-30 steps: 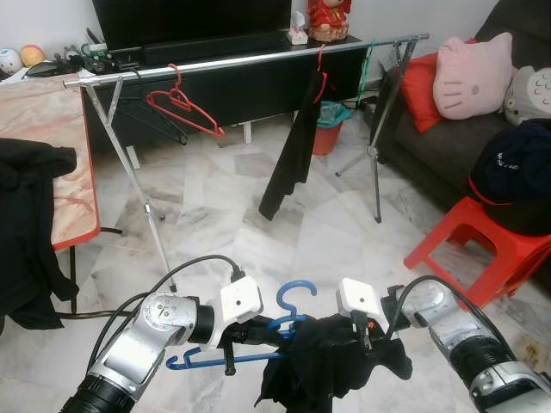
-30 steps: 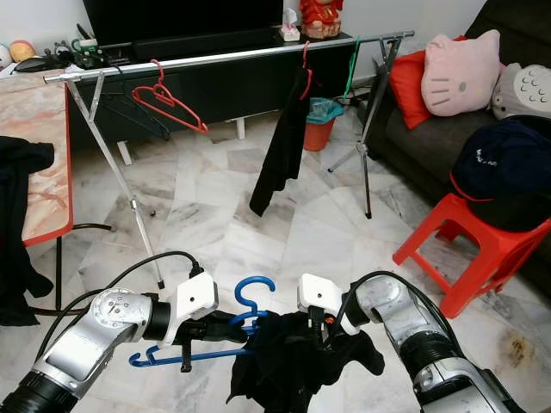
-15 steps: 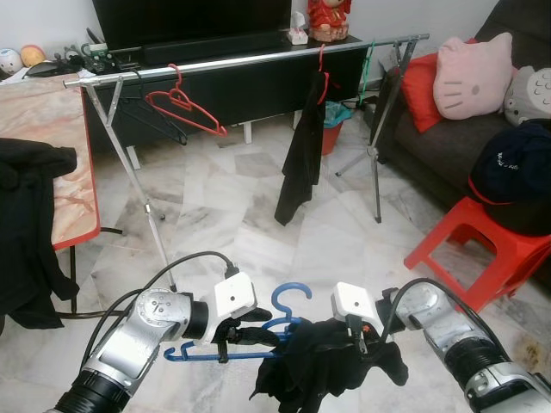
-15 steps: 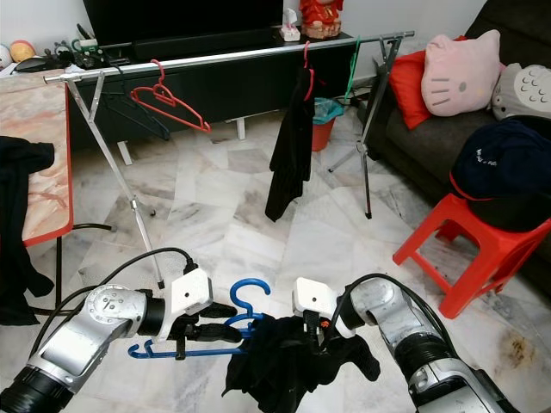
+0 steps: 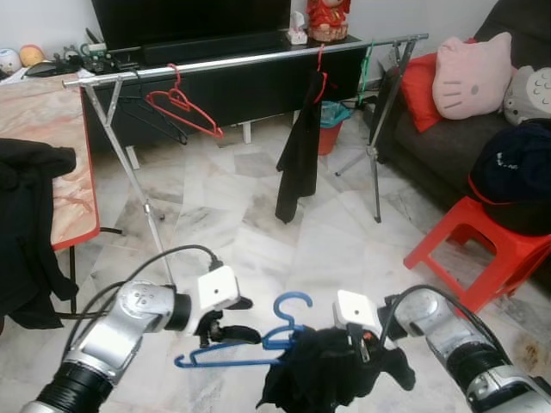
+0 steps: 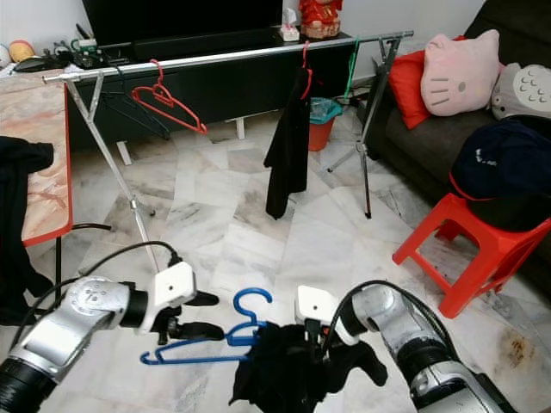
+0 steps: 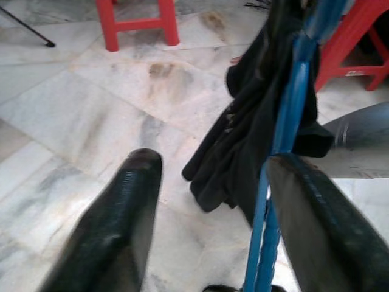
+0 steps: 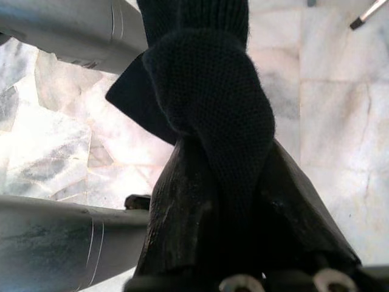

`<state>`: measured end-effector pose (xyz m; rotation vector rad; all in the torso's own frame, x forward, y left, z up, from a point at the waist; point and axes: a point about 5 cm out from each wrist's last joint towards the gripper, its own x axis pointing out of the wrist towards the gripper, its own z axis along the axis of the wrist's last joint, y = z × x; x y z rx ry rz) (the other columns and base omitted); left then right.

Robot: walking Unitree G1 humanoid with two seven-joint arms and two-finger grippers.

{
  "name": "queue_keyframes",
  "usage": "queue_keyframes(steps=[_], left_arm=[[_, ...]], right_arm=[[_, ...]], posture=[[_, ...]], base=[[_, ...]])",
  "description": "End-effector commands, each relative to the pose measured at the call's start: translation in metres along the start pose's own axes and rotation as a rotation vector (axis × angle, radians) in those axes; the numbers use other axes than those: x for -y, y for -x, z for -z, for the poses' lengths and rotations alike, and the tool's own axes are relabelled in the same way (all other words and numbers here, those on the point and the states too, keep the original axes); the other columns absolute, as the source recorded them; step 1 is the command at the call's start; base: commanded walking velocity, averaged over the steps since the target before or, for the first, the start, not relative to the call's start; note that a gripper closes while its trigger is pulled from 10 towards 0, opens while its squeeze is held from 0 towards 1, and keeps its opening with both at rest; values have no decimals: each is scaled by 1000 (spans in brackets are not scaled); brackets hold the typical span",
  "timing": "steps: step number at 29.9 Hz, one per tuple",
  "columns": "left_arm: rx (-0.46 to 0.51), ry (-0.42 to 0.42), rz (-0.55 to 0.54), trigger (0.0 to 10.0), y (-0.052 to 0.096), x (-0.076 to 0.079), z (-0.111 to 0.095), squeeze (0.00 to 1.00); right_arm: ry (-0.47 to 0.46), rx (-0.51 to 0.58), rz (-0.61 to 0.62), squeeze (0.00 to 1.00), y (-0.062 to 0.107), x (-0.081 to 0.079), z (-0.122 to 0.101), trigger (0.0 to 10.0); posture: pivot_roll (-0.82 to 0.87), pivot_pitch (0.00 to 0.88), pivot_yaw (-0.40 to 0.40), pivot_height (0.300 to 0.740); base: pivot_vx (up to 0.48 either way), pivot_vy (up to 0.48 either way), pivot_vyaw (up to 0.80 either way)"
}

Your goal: Hang hanger

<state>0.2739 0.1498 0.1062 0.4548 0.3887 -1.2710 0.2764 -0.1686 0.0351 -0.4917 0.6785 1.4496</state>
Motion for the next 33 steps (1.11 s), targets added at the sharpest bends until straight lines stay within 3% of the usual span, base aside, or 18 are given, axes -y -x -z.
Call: queue_keyframes(steps=[1,9,10,11,12,14,15,16,20,22,25,30,33], left_arm=[[-16,-10,-23,10000,5,-5,1,1000],[-66,-29,-133,10000,15,-14,11,1000],[-84,-27,-171,10000,18,-17,16,549],[-88,-24,-179,10000,19,-17,17,549],[-91,-10,-193,10000,20,-18,19,0],[-100,10,-240,10000,24,-20,24,0],[-94,31,-300,10000,27,-22,28,0],[-94,31,-300,10000,27,-22,28,0],[-89,89,-507,10000,36,-31,41,0],[-94,82,-550,10000,38,-33,43,0],[-90,165,-706,10000,39,-38,50,0],[-49,214,-820,10000,34,-40,49,0],[-57,317,-898,10000,28,-41,56,0]], right_arm=[[9,-19,10,0,0,0,2,0],[-21,-37,33,0,-3,-4,11,0],[-29,-55,57,0,-2,-4,15,0],[-31,-59,63,0,-2,-4,16,0],[-31,-62,79,0,-1,-3,17,0],[-54,-39,145,0,1,1,17,0],[-100,-7,237,0,4,7,17,0],[-100,-7,237,0,4,7,17,0],[-159,-4,414,0,7,9,28,0],[-178,2,462,0,8,11,30,0],[-233,60,551,0,9,14,29,0],[-211,49,613,0,11,17,27,0],[-180,-13,745,0,24,32,23,0]], posture=[[73,0,-56,740],[71,0,-57,740],[71,0,-57,740],[71,0,-57,740],[71,0,-57,740],[71,0,-57,740],[67,0,-59,740],[67,0,-59,740],[65,0,-57,740],[64,0,-56,740],[58,0,-47,740],[54,0,-44,740],[54,0,-43,740]], base=[[0,0,0],[0,0,0],[0,0,0],[0,0,0],[0,0,0],[0,0,0],[0,0,0],[0,0,0],[0,0,0],[0,0,0],[0,0,0],[0,0,0],[0,0,0]])
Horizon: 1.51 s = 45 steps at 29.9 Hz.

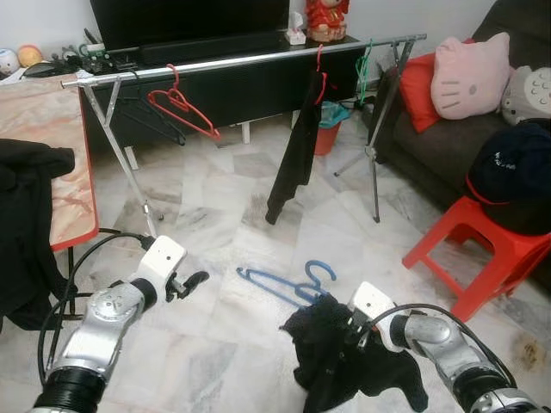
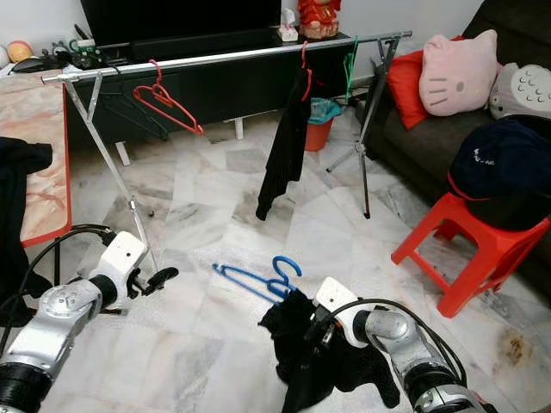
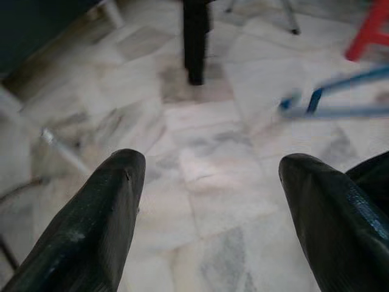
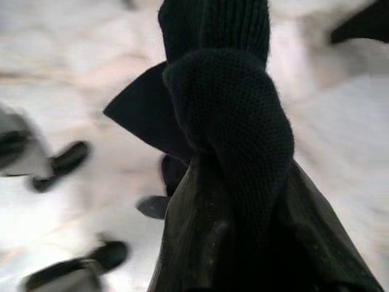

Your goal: Hang hanger

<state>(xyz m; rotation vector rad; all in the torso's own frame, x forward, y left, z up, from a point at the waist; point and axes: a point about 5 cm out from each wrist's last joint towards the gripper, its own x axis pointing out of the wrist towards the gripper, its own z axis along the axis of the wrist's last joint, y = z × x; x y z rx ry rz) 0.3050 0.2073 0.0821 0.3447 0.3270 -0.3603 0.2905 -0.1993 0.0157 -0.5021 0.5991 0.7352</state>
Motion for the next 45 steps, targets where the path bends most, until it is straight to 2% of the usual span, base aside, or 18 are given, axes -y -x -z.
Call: queue_keyframes(steps=[1,3,4,5,6,7,8,12,15,18,22,26,32,35,42,45], left_arm=[[-47,31,-43,10000,-1,-2,7,0],[-61,57,-65,10000,-4,1,9,0],[-63,57,-65,10000,-7,5,10,0],[-63,56,-65,10000,-7,7,10,0],[-68,71,-52,10000,-9,11,11,0],[-68,71,-52,10000,-9,11,11,0],[-74,83,-46,10000,-10,15,13,0],[-80,105,-5,10000,-10,25,17,0],[-62,122,54,10000,-9,34,17,0],[-23,128,94,10000,-9,40,12,0],[-16,148,106,10000,-9,43,14,0],[-50,192,135,10000,-8,48,24,0],[-96,235,141,10000,-5,57,39,0],[-96,277,131,10000,-6,59,41,0],[-26,362,180,10000,-11,68,37,0],[-15,365,194,10000,-12,69,36,0]], right_arm=[[29,40,86,0,4,20,-17,0],[33,91,128,0,5,30,-33,0],[62,134,166,0,7,39,-49,0],[69,143,177,0,8,42,-53,0],[81,170,195,0,9,47,-63,6000],[81,170,195,0,9,47,-63,6000],[82,188,190,0,10,49,-70,10000],[96,240,128,0,9,49,-85,10000],[112,288,-19,0,11,45,-95,10000],[159,294,-93,0,13,42,-99,10000],[162,266,-78,0,15,49,-98,10000],[123,342,-43,0,23,62,-114,10000],[119,382,11,0,25,70,-129,10000],[115,452,-59,0,25,65,-140,10000],[125,448,-79,0,17,57,-148,10000],[129,458,-102,0,14,53,-151,10000]], posture=[[47,0,-42,740],[45,0,-43,740],[45,0,-44,740],[45,0,-46,740],[46,0,-48,740],[46,0,-48,740],[46,0,-48,740],[47,0,-50,740],[49,0,-51,740],[49,0,-51,740],[53,0,-65,740],[52,0,-67,740],[49,0,-71,740],[49,0,-71,740],[49,0,-77,740],[49,0,-77,740]], base=[[0,0,0],[0,0,0],[0,0,0],[0,0,0],[0,0,0],[0,0,0],[0,0,0],[0,0,0],[0,0,0],[0,0,0],[0,0,0],[0,0,0],[0,0,0],[0,0,0],[0,0,0],[0,0,0]])
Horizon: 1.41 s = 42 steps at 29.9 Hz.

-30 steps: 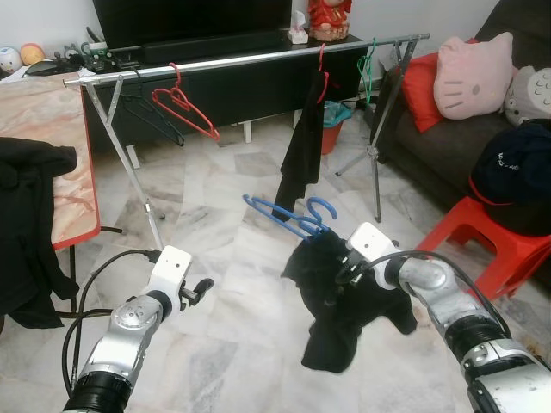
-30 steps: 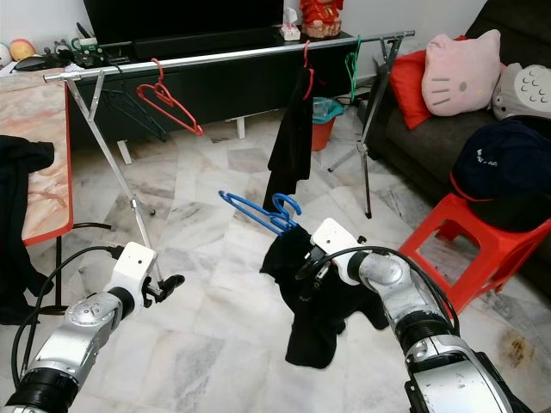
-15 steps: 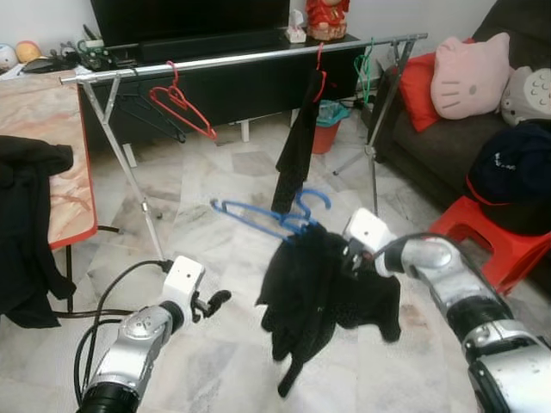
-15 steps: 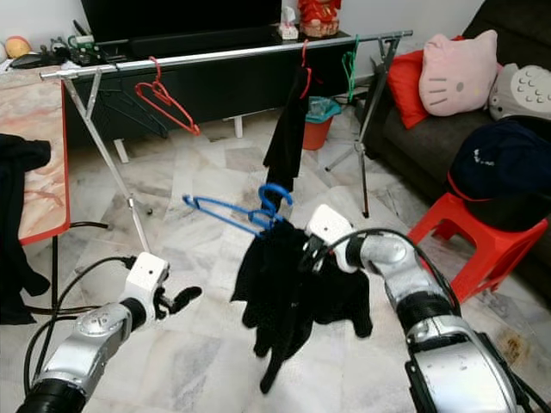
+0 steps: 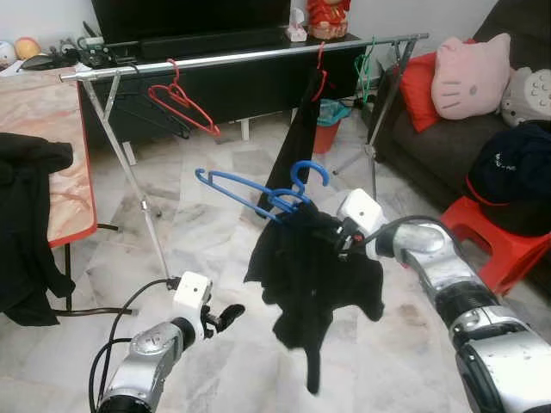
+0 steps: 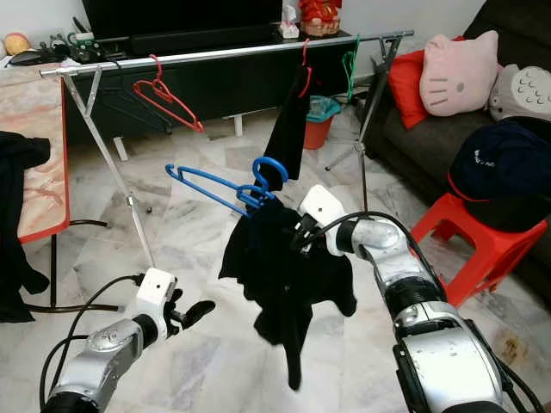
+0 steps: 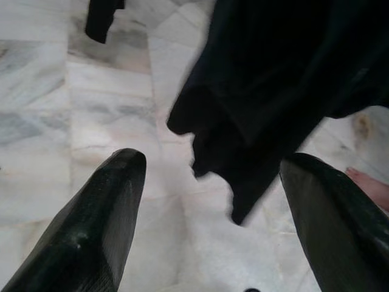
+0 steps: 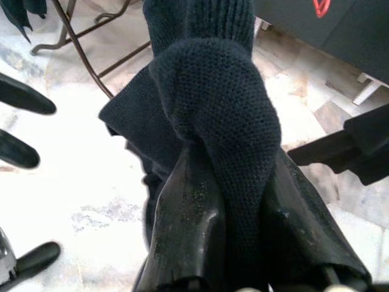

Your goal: Hang hanger

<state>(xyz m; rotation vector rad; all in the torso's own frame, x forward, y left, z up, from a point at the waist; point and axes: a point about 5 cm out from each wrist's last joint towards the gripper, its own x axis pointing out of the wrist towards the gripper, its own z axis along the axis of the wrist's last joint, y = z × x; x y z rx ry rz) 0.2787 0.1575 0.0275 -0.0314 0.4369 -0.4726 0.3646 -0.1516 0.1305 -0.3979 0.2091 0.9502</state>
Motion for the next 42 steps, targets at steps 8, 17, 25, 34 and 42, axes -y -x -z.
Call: queue_keyframes(steps=[8,17,25,34,42], left_arm=[[68,55,-63,10000,-7,-6,-5,0],[119,64,-43,10000,-12,-4,-10,0],[125,58,-75,10000,-14,-6,-8,0],[113,68,-65,0,-16,-2,-3,0],[112,51,-53,0,-17,-1,-2,0]], right_arm=[[46,58,-62,0,-15,-5,-22,10000],[62,75,-134,0,-21,-12,-28,10000],[63,100,-191,0,-25,-17,-34,10000],[64,90,-201,0,-26,-20,-31,10000],[59,85,-190,0,-26,-19,-31,10000]], posture=[[41,0,-90,740],[42,0,-99,740],[33,0,-98,740],[35,0,-100,740],[33,0,-98,740]], base=[[0,0,0],[0,0,0],[0,0,0],[0,0,0],[0,0,0]])
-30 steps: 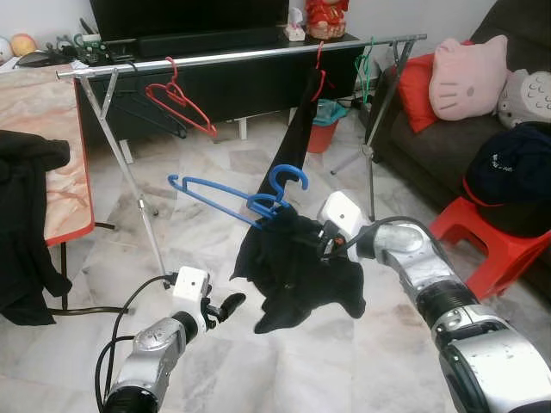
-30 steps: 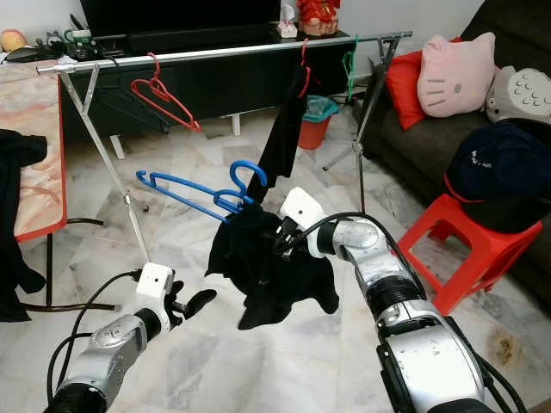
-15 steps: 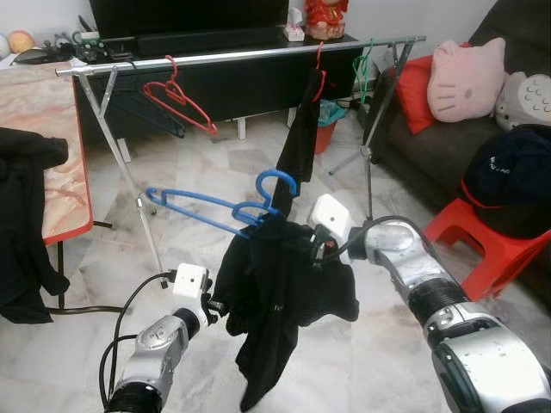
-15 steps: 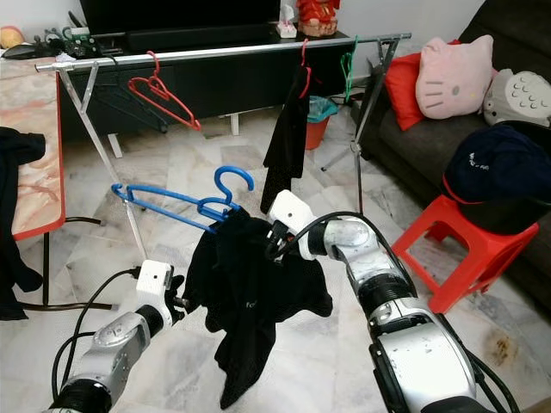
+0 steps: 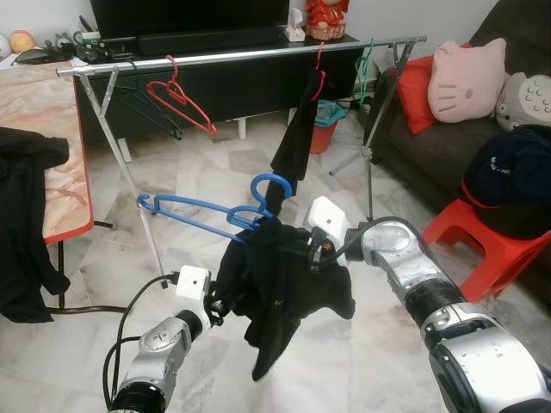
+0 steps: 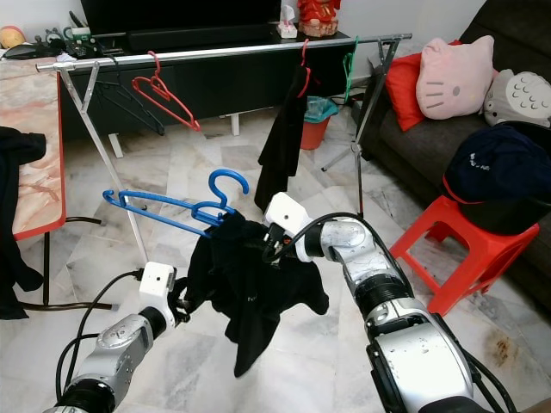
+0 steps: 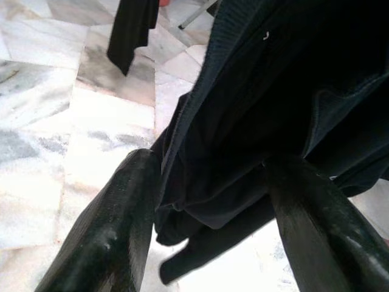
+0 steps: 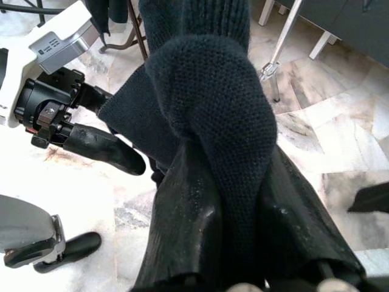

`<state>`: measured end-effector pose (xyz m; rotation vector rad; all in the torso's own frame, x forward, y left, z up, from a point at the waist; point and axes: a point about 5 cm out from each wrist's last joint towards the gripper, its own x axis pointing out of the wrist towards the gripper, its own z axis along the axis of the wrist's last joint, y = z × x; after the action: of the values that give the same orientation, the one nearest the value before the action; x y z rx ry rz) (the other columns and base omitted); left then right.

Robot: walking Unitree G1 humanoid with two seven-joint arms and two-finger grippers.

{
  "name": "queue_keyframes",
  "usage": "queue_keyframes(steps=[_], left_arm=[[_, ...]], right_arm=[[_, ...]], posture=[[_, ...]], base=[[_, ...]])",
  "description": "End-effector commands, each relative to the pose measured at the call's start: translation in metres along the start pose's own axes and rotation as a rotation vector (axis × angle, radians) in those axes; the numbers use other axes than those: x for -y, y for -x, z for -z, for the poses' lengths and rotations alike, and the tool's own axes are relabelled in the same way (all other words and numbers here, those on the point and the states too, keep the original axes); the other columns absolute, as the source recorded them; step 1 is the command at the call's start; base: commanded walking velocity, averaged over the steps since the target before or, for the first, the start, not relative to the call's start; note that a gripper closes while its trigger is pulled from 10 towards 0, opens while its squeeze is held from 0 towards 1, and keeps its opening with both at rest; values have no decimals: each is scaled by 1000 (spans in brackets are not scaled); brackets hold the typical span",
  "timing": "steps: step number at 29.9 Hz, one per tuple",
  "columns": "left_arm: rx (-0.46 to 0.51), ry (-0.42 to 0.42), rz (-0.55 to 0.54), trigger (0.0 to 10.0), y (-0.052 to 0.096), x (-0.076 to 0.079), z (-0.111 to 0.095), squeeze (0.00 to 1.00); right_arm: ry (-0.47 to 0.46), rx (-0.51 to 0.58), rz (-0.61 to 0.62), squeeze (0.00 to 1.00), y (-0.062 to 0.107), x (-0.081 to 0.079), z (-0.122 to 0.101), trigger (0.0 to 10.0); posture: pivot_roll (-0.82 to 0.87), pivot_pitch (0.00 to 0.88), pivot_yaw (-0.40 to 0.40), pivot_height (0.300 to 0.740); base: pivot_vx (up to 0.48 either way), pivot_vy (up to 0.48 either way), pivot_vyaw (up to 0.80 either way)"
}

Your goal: Hang hanger

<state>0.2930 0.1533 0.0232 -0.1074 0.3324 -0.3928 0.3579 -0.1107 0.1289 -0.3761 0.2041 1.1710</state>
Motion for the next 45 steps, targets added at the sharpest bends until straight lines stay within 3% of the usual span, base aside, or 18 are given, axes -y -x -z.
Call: queue_keyframes(steps=[1,3,4,6,7,8,9,18,20,45], left_arm=[[-8,-13,11,0,-2,2,1,0],[-6,-17,12,0,-2,2,0,0],[-6,-15,6,2235,-2,2,0,0],[-7,-12,5,2235,-3,2,0,0],[-6,-13,4,6118,-3,2,0,0],[-6,-13,4,6118,-3,2,0,0],[-6,-12,0,10000,-4,2,0,0],[4,-11,2,10000,-7,5,-2,0],[7,-3,12,0,-7,5,-2,0],[23,-1,72,0,-7,13,0,0]], right_arm=[[44,37,24,0,3,8,-15,10000],[45,40,19,0,3,8,-16,10000],[45,42,10,0,2,8,-16,10000],[46,43,3,0,2,7,-16,10000],[47,44,0,0,2,7,-16,10000],[47,44,-2,0,2,7,-16,10000],[50,40,-17,0,2,5,-15,10000],[51,39,-38,0,3,4,-15,10000],[50,38,-39,0,3,4,-15,10000],[51,37,-45,0,2,3,-16,10000]], posture=[[33,0,-98,740],[33,0,-98,740],[33,0,-98,740],[33,0,-98,740],[33,0,-98,740],[33,0,-98,740],[30,0,-98,740],[27,0,-100,740],[25,0,-100,740],[27,0,-102,740]], base=[[0,0,0],[0,0,0],[0,0,0],[0,0,0],[0,0,0],[0,0,0],[0,0,0],[0,0,0],[0,0,0],[0,0,0]])
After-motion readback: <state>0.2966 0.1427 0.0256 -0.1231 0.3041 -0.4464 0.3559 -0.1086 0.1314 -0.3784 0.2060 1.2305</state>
